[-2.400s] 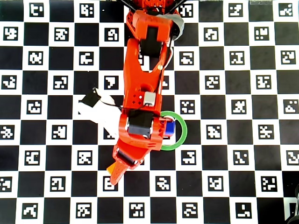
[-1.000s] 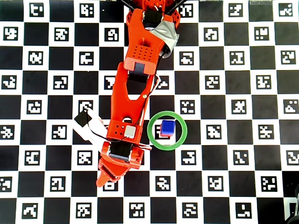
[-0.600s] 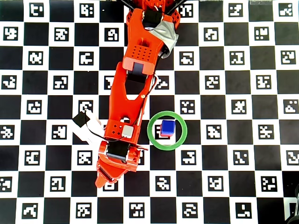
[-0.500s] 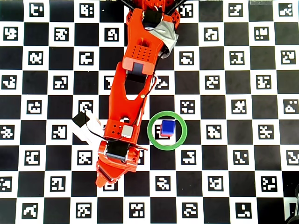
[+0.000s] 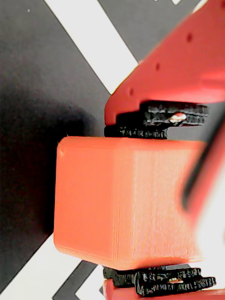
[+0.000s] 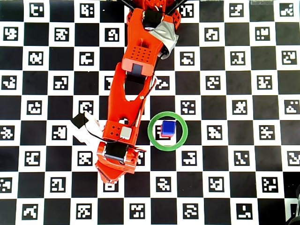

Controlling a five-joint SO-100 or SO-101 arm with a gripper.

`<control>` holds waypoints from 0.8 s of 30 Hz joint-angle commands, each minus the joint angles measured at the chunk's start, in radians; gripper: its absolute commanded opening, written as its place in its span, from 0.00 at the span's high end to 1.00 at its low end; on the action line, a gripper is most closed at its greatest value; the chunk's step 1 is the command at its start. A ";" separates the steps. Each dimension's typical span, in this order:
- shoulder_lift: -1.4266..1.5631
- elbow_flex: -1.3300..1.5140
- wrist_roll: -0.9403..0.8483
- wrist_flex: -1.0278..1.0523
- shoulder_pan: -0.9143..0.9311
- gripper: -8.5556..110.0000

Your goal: Grab the red cube then put it in the green circle then put the blue cube on top and finally the orange cube on top

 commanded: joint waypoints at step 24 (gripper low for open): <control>0.244 -0.025 -0.058 0.078 0.017 0.83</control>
